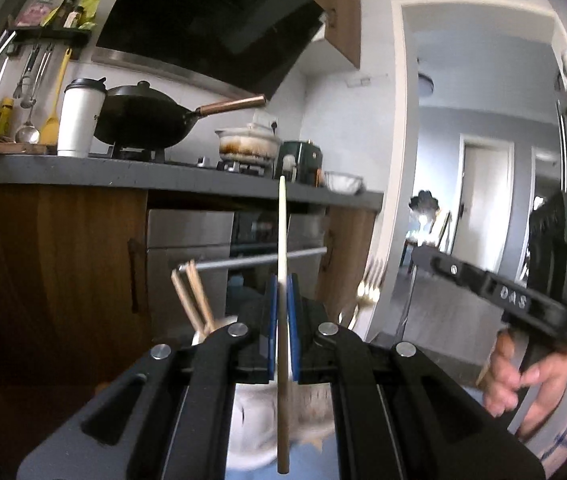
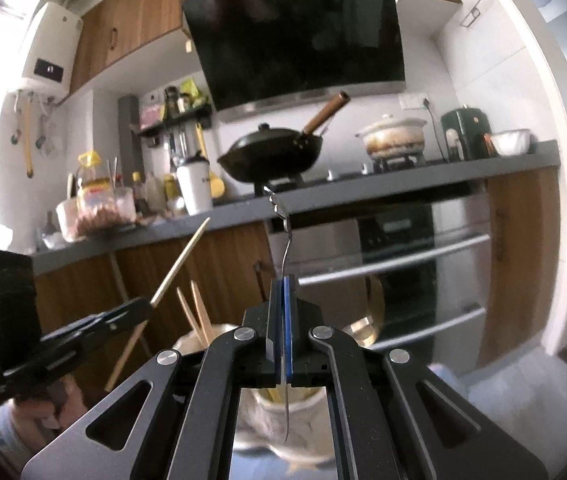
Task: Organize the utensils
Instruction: 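Drop the silver spoon in the small pot while the left drops a chopstick in the large pot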
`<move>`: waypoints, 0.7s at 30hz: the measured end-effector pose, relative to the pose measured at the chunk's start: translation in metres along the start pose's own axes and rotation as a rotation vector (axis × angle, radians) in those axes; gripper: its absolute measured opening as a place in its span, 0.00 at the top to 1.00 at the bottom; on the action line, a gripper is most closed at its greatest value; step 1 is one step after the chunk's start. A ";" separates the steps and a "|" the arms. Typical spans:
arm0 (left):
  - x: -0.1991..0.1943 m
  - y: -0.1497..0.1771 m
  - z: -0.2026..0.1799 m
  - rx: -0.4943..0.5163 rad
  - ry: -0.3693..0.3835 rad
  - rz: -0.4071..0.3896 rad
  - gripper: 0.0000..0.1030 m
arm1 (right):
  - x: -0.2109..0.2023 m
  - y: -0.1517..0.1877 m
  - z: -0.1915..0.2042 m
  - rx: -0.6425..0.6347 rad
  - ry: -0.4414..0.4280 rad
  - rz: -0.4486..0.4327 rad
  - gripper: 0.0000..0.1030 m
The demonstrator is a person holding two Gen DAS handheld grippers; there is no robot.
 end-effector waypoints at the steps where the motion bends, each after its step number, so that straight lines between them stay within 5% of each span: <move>1: 0.007 -0.005 0.003 -0.007 0.004 -0.010 0.95 | 0.003 -0.003 -0.001 0.001 0.000 -0.009 0.98; 10: 0.056 -0.010 0.013 -0.060 -0.001 -0.034 0.95 | 0.034 -0.007 -0.021 0.009 0.024 -0.037 0.98; 21: 0.070 0.014 0.002 0.076 -0.092 -0.046 0.95 | 0.060 0.030 -0.024 0.009 -0.007 0.073 0.98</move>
Point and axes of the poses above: each gripper's, at about its wrist camera, not at the fingertips, and x roughly the way its jaws point, z to its left, y to its underside, the point moved 7 cm from there along x, roughly the way its jaws point, and after that the axes turned 3 degrees about -y, right-handed, at the moved point
